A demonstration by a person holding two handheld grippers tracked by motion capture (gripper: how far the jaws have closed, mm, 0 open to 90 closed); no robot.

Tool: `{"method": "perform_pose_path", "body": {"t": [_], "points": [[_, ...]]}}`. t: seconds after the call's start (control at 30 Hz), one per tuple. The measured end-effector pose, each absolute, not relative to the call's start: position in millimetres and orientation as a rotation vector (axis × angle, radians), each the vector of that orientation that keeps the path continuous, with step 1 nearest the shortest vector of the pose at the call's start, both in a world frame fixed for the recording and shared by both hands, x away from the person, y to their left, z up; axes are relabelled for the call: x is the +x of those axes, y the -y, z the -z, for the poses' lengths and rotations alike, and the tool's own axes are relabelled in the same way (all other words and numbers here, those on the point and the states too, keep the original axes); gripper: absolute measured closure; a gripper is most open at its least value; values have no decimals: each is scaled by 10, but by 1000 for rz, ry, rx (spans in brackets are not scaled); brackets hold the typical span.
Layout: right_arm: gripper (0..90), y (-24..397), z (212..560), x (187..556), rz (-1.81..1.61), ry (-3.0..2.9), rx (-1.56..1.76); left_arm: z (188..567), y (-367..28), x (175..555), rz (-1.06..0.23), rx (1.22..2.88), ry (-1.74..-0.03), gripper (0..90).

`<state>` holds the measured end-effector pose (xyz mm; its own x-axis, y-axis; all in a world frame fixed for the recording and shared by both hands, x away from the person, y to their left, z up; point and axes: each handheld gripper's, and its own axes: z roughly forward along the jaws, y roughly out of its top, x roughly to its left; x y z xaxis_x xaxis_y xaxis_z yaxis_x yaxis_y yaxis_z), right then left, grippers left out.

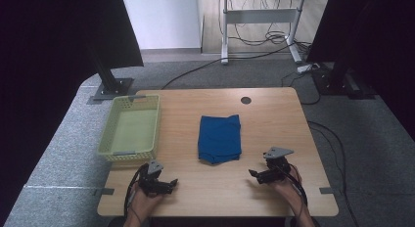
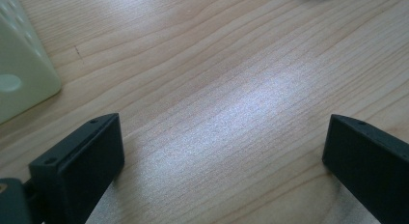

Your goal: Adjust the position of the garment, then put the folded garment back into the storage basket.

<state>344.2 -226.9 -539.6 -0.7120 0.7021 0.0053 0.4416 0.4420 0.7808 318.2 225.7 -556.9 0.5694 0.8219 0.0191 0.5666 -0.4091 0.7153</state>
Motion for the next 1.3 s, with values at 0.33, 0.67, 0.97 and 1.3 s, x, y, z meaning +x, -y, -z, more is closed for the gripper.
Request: {"method": "perform_pose_path", "body": {"t": [0.33, 0.67, 0.97, 1.3], "points": [[58, 2457, 5511, 3277, -1097, -2366, 1035, 5569, -2257, 3181, -490, 2129, -1105, 10], [40, 2523, 5632, 3232, -1038, -2381, 1090, 5569, -2257, 3181, -491, 2129, -1106, 11], [36, 2522, 5633, 3225, -1033, -2380, 1094, 5569, -2255, 3177, -493, 2128, -1109, 10], [38, 2522, 5633, 3225, -1033, -2378, 1096, 5567, -2255, 3175, -496, 2125, -1114, 11]]}}
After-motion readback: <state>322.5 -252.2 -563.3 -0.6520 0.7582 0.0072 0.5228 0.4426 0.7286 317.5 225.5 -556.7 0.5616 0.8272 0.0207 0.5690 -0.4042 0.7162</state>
